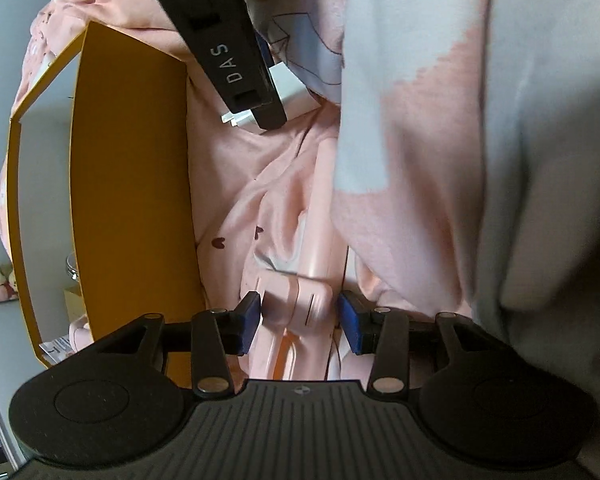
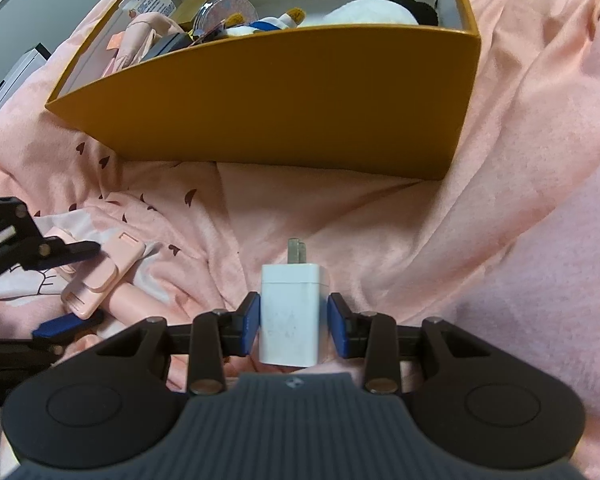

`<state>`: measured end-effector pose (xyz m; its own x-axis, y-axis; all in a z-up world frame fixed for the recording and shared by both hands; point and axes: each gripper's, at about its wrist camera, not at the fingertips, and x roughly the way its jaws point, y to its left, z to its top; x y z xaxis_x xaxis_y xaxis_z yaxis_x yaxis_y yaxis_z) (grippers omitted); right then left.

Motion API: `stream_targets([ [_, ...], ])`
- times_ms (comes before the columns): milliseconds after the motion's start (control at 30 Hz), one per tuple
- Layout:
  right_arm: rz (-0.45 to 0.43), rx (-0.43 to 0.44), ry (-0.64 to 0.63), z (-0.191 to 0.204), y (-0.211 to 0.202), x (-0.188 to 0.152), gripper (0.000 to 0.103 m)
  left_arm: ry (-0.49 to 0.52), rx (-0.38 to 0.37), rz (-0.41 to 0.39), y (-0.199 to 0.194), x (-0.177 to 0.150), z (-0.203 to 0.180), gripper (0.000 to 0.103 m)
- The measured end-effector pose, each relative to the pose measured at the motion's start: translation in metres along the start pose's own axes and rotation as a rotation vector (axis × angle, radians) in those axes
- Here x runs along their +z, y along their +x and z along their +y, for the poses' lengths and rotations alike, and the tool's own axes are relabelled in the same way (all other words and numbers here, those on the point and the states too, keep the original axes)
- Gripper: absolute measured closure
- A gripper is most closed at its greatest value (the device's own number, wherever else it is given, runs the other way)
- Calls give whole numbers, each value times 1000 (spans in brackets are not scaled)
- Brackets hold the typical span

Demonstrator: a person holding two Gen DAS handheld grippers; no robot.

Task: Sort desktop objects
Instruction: 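Grasp the white charger plug with the right tool while the left tool grasps the pink fan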

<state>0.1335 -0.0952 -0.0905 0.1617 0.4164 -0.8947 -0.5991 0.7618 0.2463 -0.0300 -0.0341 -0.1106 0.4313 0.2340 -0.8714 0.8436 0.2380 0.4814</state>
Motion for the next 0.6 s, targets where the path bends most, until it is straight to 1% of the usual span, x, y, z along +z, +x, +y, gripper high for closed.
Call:
stream_targets([
  [100, 9, 10, 1, 0, 3, 2, 64, -25, -4, -2, 4, -1, 0, 52],
  [333, 32, 18, 0, 0, 12, 6, 64, -105, 23, -24, 7, -8, -1, 52],
  [500, 9, 45, 29, -6, 10, 5, 65, -189, 22, -46, 4, -18, 7, 52],
  [600, -22, 70, 54, -9, 6, 5, 65, -270, 4, -53, 2, -25, 17, 52],
])
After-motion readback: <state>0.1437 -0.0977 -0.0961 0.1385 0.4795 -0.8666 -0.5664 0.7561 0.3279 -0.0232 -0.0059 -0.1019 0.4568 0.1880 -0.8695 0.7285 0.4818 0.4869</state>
